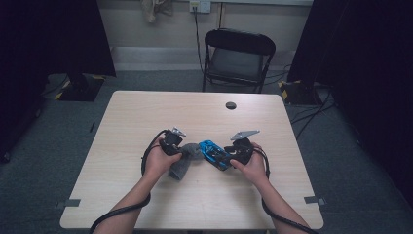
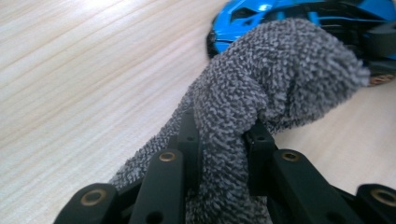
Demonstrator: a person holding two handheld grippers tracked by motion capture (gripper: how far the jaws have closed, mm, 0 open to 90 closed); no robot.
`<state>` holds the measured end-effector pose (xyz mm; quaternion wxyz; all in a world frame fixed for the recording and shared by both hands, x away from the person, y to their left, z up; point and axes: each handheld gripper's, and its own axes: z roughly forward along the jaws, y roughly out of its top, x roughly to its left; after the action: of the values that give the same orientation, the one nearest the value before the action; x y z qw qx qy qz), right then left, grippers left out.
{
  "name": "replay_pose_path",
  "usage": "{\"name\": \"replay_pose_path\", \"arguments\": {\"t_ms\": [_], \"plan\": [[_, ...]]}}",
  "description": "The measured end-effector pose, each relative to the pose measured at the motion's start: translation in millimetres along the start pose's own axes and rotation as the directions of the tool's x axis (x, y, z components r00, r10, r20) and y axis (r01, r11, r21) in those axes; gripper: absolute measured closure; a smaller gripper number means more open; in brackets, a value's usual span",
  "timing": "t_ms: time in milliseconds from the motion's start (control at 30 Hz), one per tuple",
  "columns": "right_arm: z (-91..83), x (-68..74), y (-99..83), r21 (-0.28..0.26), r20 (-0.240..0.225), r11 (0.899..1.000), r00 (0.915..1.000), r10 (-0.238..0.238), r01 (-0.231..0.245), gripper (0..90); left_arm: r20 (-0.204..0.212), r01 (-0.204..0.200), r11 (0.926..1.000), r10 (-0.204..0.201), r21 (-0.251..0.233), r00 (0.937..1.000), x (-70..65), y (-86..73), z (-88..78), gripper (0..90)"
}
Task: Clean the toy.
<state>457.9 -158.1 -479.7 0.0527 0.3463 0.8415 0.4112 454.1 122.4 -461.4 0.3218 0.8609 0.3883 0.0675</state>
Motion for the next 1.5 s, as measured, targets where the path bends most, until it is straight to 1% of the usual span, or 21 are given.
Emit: {"name": "replay_pose_path", "arguments": {"t_ms": [100, 200, 233, 267, 300, 400, 533, 600, 633, 667, 767, 800, 867, 900, 933, 1100, 1200, 1233, 1367, 1467, 1500], "plan": [[0.0, -0.6, -0.8, -0.005, -0.003, 1.000, 1.0000, 0.003, -0.003, 39.4, 0.035, -0.034, 0.9993, 0.034, -0.018, 0.9988, -12.3, -0.1, -7.0, 73.7], [0.1, -0.7, -0.8, -0.005, -0.004, 1.000, 1.0000, 0.004, -0.004, 39.4, 0.080, -0.061, 0.9976, 0.063, -0.032, 0.9948, -24.1, 0.2, -12.4, 73.7], [0.0, -0.6, -0.6, -0.004, -0.003, 1.000, 1.0000, 0.002, -0.002, 39.4, 0.099, -0.062, 0.9974, 0.066, -0.037, 0.9929, -27.9, 0.2, -13.7, 73.7], [0.0, -0.6, -0.6, -0.004, -0.003, 1.000, 1.0000, 0.003, -0.003, 39.4, 0.122, -0.065, 0.9970, 0.070, -0.042, 0.9900, -31.5, 0.1, -14.6, 73.7], [0.1, -0.6, -0.8, -0.005, -0.003, 1.000, 1.0000, 0.003, -0.003, 39.4, 0.135, -0.077, 0.9959, 0.083, -0.046, 0.9873, -35.7, -0.2, -15.0, 73.7], [0.1, -0.8, -0.9, -0.006, -0.004, 1.000, 1.0000, 0.005, -0.005, 39.4, 0.169, -0.112, 0.9929, 0.117, -0.042, 0.9787, -50.2, -1.3, -13.7, 73.7], [0.1, -0.8, -1.2, -0.008, -0.005, 1.000, 1.0000, 0.005, -0.005, 39.4, 0.205, -0.154, 0.9877, 0.157, -0.029, 0.9661, -68.0, -2.9, -5.4, 73.6], [0.1, -0.8, -1.7, -0.013, -0.005, 1.000, 1.0000, 0.005, -0.005, 39.4, 0.218, -0.164, 0.9863, 0.165, -0.023, 0.9619, -74.9, -3.1, 0.6, 73.6], [0.1, -0.8, -1.9, -0.014, -0.004, 1.000, 1.0000, 0.004, -0.004, 39.4, 0.222, -0.164, 0.9863, 0.164, -0.022, 0.9612, -77.9, -2.9, 4.0, 73.6], [0.2, -0.8, -1.9, -0.016, -0.004, 1.000, 1.0000, 0.002, -0.002, 39.4, 0.225, -0.175, 0.9845, 0.173, -0.014, 0.9589, -79.3, -2.3, 6.8, 73.6], [-0.1, -0.4, -1.7, -0.012, -0.002, 1.000, 1.0000, 0.001, -0.001, 39.4, 0.224, -0.175, 0.9846, 0.172, -0.008, 0.9592, -82.0, -0.8, 15.0, 73.6], [0.0, -0.5, -1.9, -0.014, -0.003, 1.000, 1.0000, 0.001, -0.001, 39.4, 0.220, -0.174, 0.9847, 0.171, -0.004, 0.9604, -81.9, -0.3, 16.9, 73.6], [-0.1, -0.4, -2.0, -0.014, -0.003, 1.000, 1.0000, 0.001, -0.001, 39.4, 0.214, -0.156, 0.9877, 0.154, -0.010, 0.9646, -80.8, 1.0, 19.2, 73.5], [-0.1, -0.4, -2.1, -0.014, -0.003, 1.000, 1.0000, 0.001, -0.001, 39.4, 0.214, -0.155, 0.9879, 0.152, -0.003, 0.9650, -79.3, 1.9, 19.4, 73.6], [-0.1, -0.4, -2.0, -0.014, -0.003, 1.000, 1.0000, 0.000, -0.001, 39.4, 0.207, -0.148, 0.9889, 0.147, -0.009, 0.9673, -78.0, 2.4, 20.1, 73.5], [-0.2, -0.4, -2.4, -0.016, -0.002, 1.000, 1.0000, -0.001, 0.001, 39.4, 0.188, -0.133, 0.9911, 0.130, 0.002, 0.9735, -67.8, 3.1, 20.3, 73.6], [-0.3, -0.5, -2.6, -0.016, -0.003, 1.000, 1.0000, -0.001, 0.001, 39.4, 0.170, -0.111, 0.9939, 0.109, 0.003, 0.9794, -61.6, 3.2, 18.8, 73.6], [-0.3, -0.4, -2.4, -0.015, -0.003, 1.000, 1.0000, -0.001, 0.001, 39.4, 0.170, -0.109, 0.9940, 0.107, 0.003, 0.9796, -59.1, 3.1, 18.3, 73.6], [-0.3, -0.6, -2.5, -0.016, -0.003, 1.000, 1.0000, -0.001, 0.001, 39.4, 0.146, -0.087, 0.9962, 0.085, 0.002, 0.9856, -51.0, 2.3, 15.7, 73.6], [-0.2, -0.8, -2.4, -0.016, -0.004, 1.000, 1.0000, 0.000, 0.000, 39.4, 0.137, -0.080, 0.9968, 0.078, 0.002, 0.9874, -45.5, 1.6, 14.1, 73.5], [-0.2, -0.8, -2.4, -0.016, -0.004, 1.000, 1.0000, 0.000, 0.000, 39.4, 0.138, -0.070, 0.9976, 0.069, -0.001, 0.9881, -44.0, 1.1, 13.9, 73.5]]}}
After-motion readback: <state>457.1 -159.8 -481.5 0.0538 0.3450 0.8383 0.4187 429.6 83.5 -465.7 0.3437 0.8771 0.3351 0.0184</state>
